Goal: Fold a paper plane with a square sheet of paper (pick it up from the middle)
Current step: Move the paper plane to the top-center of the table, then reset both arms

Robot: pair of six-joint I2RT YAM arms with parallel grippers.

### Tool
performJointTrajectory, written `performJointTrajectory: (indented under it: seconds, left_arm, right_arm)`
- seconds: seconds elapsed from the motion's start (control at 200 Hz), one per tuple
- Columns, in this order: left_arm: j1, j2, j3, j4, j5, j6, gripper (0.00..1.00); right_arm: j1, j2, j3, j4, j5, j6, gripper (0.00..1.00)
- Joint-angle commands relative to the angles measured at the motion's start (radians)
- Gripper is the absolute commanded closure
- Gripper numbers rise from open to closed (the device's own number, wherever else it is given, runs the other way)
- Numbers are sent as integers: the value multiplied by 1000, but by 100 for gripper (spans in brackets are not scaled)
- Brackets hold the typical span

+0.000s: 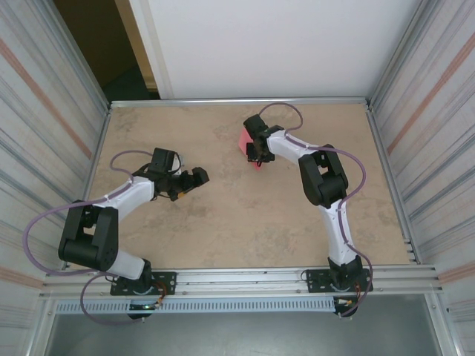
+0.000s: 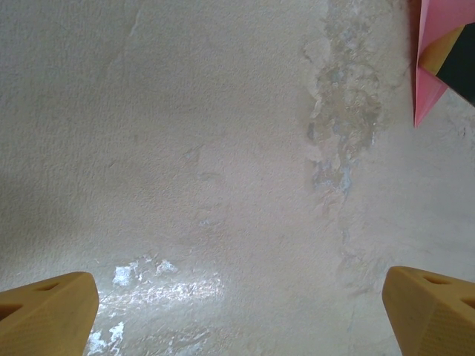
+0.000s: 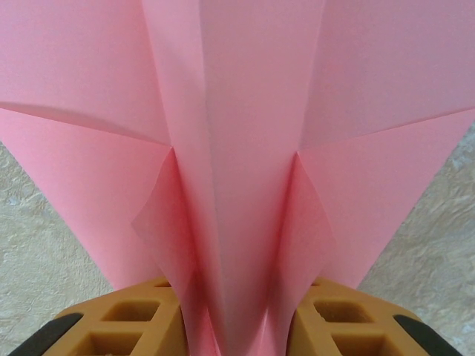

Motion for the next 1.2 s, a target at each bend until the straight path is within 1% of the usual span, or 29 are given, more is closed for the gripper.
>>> performJointTrajectory:
  seconds: [0.0, 0.13, 0.236, 0.316, 0.466, 0.566, 0.631, 0.666, 0.697, 0.737, 0.772, 0.882, 1.007, 1.077, 1.193]
  left_arm:
    - [1, -2, 26, -1, 18, -3, 1]
    - [1, -28, 45, -20, 6, 1, 1]
    - [1, -60, 74, -42, -24, 14, 1]
    - [4, -83, 103, -66, -68, 33, 1]
    - [28, -130, 138, -93, -148, 70, 1]
    - [64, -170, 134, -82, -190, 87, 1]
    - [90, -202, 116, -64, -226, 96, 1]
    - [105, -220, 102, -48, -245, 104, 1]
    - [117, -239, 86, -35, -266, 111, 1]
    - [132, -263, 65, -18, -298, 117, 1]
    - [144, -284, 44, 0, -329, 127, 1]
    - [162, -357, -31, 66, -466, 187, 1]
    - [167, -425, -145, 200, -631, 278, 1]
    - [177, -447, -193, 259, -670, 322, 1]
    - [179, -458, -306, 464, -729, 417, 1]
  right_arm:
    - [0, 37, 5, -39, 11, -19, 66]
    - [-1, -21, 25, -55, 8, -25, 65]
    - [-4, -89, 38, -74, 7, -23, 58]
    - [-12, -154, 25, -77, 0, -18, 51]
    - [-36, -308, -58, -58, -3, -3, 41]
    - [-65, -444, -173, -14, 28, 3, 35]
    - [-89, -550, -267, 26, 70, -2, 30]
    - [-101, -605, -323, 55, 104, -11, 25]
    - [-114, -654, -374, 82, 138, -22, 19]
    - [-129, -717, -442, 118, 194, -34, 7]
    - [-143, -770, -501, 148, 236, -44, 0]
    - [-213, -920, -663, 227, 339, -60, 1]
    - [-340, -1051, -856, 344, 388, -57, 1]
    - [-422, -1115, -963, 427, 367, -41, 1]
    - [-552, -1163, -1104, 554, 296, -30, 1]
